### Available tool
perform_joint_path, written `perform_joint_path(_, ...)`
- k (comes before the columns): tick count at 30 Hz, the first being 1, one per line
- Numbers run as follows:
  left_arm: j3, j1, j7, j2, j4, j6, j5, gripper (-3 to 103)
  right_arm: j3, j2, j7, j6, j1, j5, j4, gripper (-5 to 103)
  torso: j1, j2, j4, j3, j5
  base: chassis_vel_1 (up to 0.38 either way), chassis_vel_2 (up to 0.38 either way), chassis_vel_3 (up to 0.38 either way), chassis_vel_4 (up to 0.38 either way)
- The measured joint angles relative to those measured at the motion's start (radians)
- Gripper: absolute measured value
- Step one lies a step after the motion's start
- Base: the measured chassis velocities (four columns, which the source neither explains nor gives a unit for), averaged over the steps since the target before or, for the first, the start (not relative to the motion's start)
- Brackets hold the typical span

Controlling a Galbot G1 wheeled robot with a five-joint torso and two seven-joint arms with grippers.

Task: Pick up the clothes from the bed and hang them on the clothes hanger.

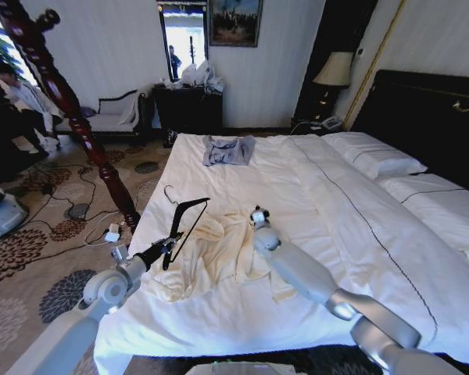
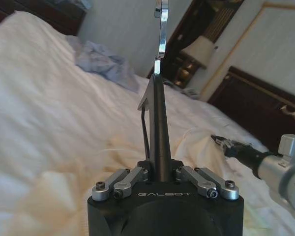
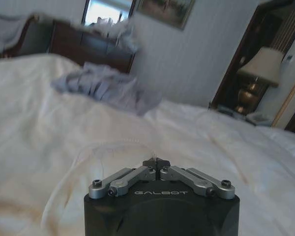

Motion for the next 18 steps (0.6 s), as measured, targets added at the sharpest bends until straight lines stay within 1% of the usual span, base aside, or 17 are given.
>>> perform_joint_path(1, 0.008, -0.005, 0.003, -0.009, -0.008, 0.000, -0.013, 18, 0.012, -0.022, -0.020, 0.017, 0.004, 0.005, 0.014, 0, 0.000, 0.000, -0.0004, 0.000, 0.0000, 0.000, 0.000, 0.000, 0.000)
perform_joint_path(3, 0.018, -0.009, 0.009, -0.027, -0.015, 0.000, -0.029, 18, 0.023, -0.043, -0.042, 0.038, 0.009, 0.009, 0.024, 0, 0.000, 0.000, -0.0005, 0.000, 0.0001, 0.000, 0.000, 0.000, 0.000)
perform_joint_path(5, 0.032, -0.012, 0.019, -0.068, -0.028, 0.000, -0.085, 18, 0.041, -0.072, -0.072, 0.070, 0.019, 0.015, 0.033, 0, 0.000, 0.000, -0.0001, 0.000, -0.0001, 0.000, 0.000, 0.000, 0.000)
perform_joint_path(6, 0.032, -0.012, 0.019, -0.068, -0.028, 0.000, -0.085, 18, 0.041, -0.072, -0.072, 0.070, 0.019, 0.015, 0.033, 0, 0.000, 0.000, -0.0001, 0.000, -0.0001, 0.000, 0.000, 0.000, 0.000)
perform_joint_path(7, 0.037, -0.010, 0.023, -0.085, -0.037, 0.001, -0.113, 18, 0.048, -0.081, -0.081, 0.078, 0.023, 0.019, 0.036, 0, 0.000, 0.000, 0.0001, 0.000, 0.0001, 0.000, 0.000, 0.000, 0.000)
perform_joint_path(10, 0.058, -0.007, 0.031, -0.110, -0.054, 0.002, -0.152, 18, 0.072, -0.105, -0.095, 0.091, 0.028, 0.029, 0.047, 0, 0.000, 0.000, 0.0000, 0.000, 0.0001, 0.000, 0.000, 0.000, 0.000)
perform_joint_path(13, 0.071, -0.008, 0.031, -0.115, -0.060, 0.004, -0.165, 18, 0.087, -0.117, -0.104, 0.101, 0.029, 0.030, 0.052, 0, 0.000, 0.000, 0.0000, 0.000, 0.0001, 0.000, 0.000, 0.000, 0.000)
perform_joint_path(16, 0.112, -0.017, 0.034, -0.109, -0.070, 0.010, -0.180, 18, 0.116, -0.147, -0.113, 0.111, 0.031, 0.044, 0.070, 0, 0.000, 0.000, 0.0000, 0.000, 0.0000, 0.000, 0.000, 0.000, 0.000)
perform_joint_path(18, 0.123, -0.020, 0.034, -0.106, -0.070, 0.011, -0.182, 18, 0.121, -0.152, -0.114, 0.112, 0.031, 0.048, 0.073, 0, 0.000, 0.000, 0.0000, 0.000, 0.0002, 0.000, 0.000, 0.000, 0.000)
